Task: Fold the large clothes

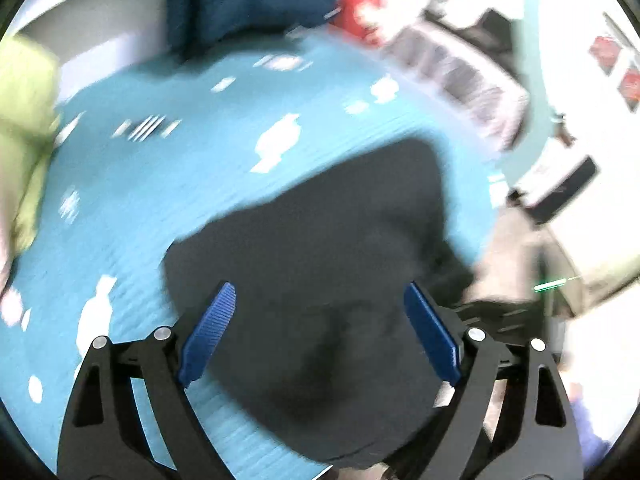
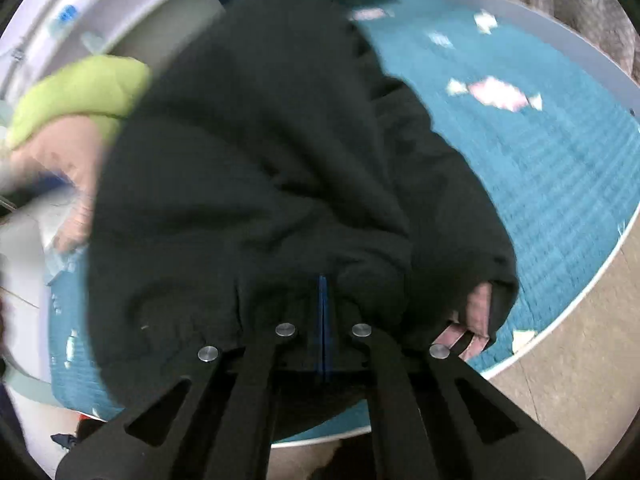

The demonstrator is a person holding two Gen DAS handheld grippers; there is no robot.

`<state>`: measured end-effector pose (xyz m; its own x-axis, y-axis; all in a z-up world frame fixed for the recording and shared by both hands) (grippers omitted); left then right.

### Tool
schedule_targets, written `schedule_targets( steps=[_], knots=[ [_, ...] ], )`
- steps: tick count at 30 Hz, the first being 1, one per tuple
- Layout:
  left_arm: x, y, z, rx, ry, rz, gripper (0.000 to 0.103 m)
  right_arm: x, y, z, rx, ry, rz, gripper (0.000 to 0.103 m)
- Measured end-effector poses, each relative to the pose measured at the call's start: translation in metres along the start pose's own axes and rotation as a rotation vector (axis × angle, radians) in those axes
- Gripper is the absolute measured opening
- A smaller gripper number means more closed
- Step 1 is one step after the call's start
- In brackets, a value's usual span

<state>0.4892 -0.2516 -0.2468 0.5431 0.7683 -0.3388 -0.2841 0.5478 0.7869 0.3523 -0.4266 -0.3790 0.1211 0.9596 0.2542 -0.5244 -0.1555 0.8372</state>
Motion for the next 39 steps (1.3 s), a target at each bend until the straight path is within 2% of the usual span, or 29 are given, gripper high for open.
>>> schedule_targets(
  steps=[2, 5, 6, 8, 11, 15, 18, 20, 23, 27, 31, 33, 34, 37, 39],
  knots=[
    [-0.022, -0.009, 0.011, 0.008, -0.053, -0.012, 0.086, -0.009, -0.005, -0.003, 0.009, -0.041, 0.042, 0.001],
    [-0.045, -0.06, 0.019, 0.143, -0.048, -0.069, 0.086, -0.006, -0.014, 0.006, 0.018, -0.068, 0.155, 0.0],
    [-0.049, -0.087, 0.02, 0.195, -0.062, -0.047, 0.086, -0.002, -0.017, 0.008, 0.025, -0.064, 0.189, 0.0],
    [-0.042, -0.121, 0.025, 0.226, -0.086, 0.067, 0.086, 0.005, -0.025, 0.013, 0.043, -0.039, 0.187, 0.0],
    [-0.019, -0.146, 0.033, 0.258, -0.018, 0.066, 0.086, 0.008, -0.041, 0.018, 0.058, -0.028, 0.174, 0.0],
    [-0.005, -0.17, 0.03, 0.266, -0.05, 0.092, 0.085, 0.002, -0.062, 0.018, 0.07, -0.046, 0.205, 0.0],
    [-0.004, -0.182, 0.03, 0.242, -0.065, 0.131, 0.085, -0.008, -0.073, 0.017, 0.075, -0.087, 0.226, 0.0],
    [-0.005, -0.181, 0.031, 0.225, -0.071, 0.139, 0.085, -0.011, -0.067, 0.018, 0.052, -0.077, 0.219, 0.0],
    [-0.012, -0.157, 0.029, 0.206, -0.106, 0.099, 0.086, -0.011, -0.035, 0.011, -0.034, -0.109, 0.243, 0.0],
    [-0.01, -0.12, 0.025, 0.157, -0.086, 0.007, 0.086, -0.009, 0.006, 0.002, -0.127, -0.146, 0.329, 0.011],
    [0.001, -0.074, 0.019, 0.088, -0.038, -0.031, 0.087, -0.003, 0.039, 0.003, -0.204, -0.152, 0.362, 0.038],
    [0.016, -0.049, 0.013, 0.032, 0.013, -0.04, 0.09, -0.002, 0.056, -0.003, -0.259, -0.165, 0.33, 0.062],
    [0.026, -0.039, 0.01, 0.005, 0.048, -0.035, 0.09, -0.003, 0.064, -0.008, -0.269, -0.174, 0.263, 0.083],
    [0.071, -0.016, -0.01, -0.053, 0.189, 0.032, 0.091, -0.009, 0.072, -0.009, -0.302, -0.214, 0.139, 0.087],
    [0.099, -0.014, -0.025, -0.057, 0.261, 0.111, 0.091, -0.013, 0.061, -0.015, -0.253, -0.257, 0.118, 0.088]
  ],
)
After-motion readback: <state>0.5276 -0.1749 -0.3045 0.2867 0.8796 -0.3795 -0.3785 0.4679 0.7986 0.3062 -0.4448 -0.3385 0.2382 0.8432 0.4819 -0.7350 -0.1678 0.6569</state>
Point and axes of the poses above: each gripper's, at about its wrist camera, not at the fingertips, and y roughly against the way its jaws point, x to its left, z to its top, the point moved 3 cm from there along -y, roughly the way its jaws point, and after that the axes turned 10 degrees about y, right-handed, at the moved point
